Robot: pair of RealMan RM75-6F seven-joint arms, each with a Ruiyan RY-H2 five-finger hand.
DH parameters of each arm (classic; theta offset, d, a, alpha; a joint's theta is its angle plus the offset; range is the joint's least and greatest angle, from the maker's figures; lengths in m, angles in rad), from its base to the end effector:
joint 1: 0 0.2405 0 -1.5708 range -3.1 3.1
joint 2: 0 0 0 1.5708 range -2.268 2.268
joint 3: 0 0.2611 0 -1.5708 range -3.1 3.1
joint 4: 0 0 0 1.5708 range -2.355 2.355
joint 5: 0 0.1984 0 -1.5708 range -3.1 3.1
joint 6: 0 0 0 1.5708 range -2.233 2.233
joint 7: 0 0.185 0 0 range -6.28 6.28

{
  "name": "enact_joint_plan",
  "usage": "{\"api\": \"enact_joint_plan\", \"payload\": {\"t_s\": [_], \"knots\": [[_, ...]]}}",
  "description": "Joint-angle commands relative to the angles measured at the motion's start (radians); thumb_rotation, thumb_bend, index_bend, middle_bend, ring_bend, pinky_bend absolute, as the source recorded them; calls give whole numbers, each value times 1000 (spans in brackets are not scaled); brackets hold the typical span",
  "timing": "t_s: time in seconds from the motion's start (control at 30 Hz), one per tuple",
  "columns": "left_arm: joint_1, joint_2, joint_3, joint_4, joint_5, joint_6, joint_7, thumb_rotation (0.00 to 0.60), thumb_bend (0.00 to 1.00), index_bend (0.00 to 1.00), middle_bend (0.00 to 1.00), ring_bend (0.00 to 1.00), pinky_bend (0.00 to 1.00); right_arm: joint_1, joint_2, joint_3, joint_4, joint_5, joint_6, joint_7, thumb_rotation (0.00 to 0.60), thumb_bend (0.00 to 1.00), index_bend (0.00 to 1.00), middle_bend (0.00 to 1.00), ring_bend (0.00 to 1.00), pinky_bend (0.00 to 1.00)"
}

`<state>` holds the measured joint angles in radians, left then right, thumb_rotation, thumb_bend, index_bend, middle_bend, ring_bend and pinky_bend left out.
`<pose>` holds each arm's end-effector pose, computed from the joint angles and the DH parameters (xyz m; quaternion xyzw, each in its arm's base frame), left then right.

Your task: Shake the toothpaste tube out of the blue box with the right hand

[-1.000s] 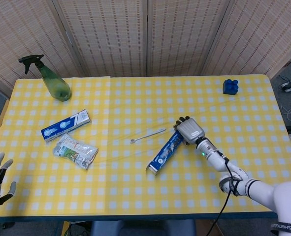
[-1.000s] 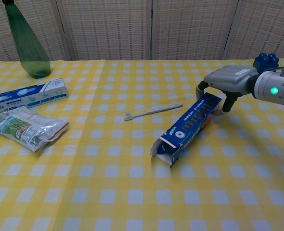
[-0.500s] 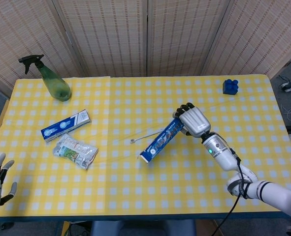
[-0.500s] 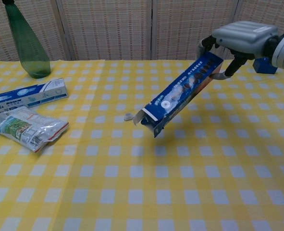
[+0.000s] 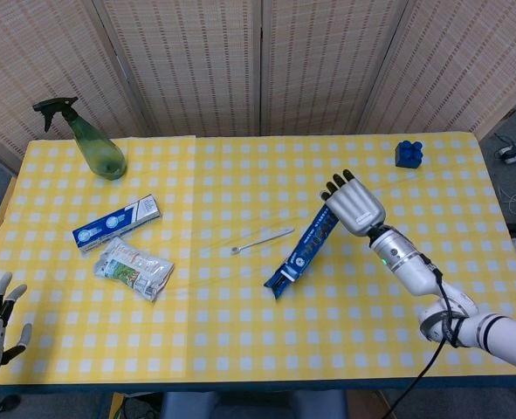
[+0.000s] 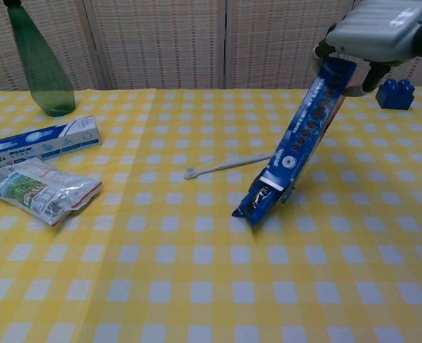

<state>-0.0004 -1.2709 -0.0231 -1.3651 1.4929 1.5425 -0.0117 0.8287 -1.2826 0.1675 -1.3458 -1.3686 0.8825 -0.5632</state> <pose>-0.3593 0.1890 0.1506 -0.5820 -0.3792 -0.3466 0.6303 -0.1468 -0.4387 0.0800 0.8193 -0.0551 0.2455 0.5153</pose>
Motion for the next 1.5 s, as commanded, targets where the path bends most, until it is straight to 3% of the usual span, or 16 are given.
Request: {"api": "enact_joint_plan", "payload": {"t_s": [0.03, 0.33, 0.77, 1.03, 1.3, 1.5], "knots": [[1, 0, 0, 1, -2, -1, -1, 600, 432, 191, 0, 0, 0, 0, 32, 13, -15, 35, 10, -39, 600, 299, 564, 396, 245, 267], [-5, -3, -1, 1, 4, -4, -1, 600, 432, 191, 0, 0, 0, -21, 89, 46, -22, 116, 56, -63, 600, 298, 564, 396, 245, 267], [-3, 2, -3, -4, 1, 0, 1, 600, 431, 191, 0, 0, 0, -20, 96, 84, -56, 112, 150, -48, 600, 299, 564, 396, 245, 267], [-8, -4, 1, -2, 9, -6, 0, 600, 432, 191, 0, 0, 0, -32, 45, 83, -130, 162, 102, 128, 600, 298, 564, 395, 245, 267], [-3, 2, 0, -6, 7, 1, 2, 600, 432, 190, 0, 0, 0, -21, -55, 41, -104, 130, 66, 210, 600, 298, 564, 395, 245, 267], [1, 1, 2, -6, 8, 6, 2, 600, 432, 191, 0, 0, 0, -12, -101, 23, -145, 108, 22, 315, 600, 299, 564, 395, 245, 267]]}}
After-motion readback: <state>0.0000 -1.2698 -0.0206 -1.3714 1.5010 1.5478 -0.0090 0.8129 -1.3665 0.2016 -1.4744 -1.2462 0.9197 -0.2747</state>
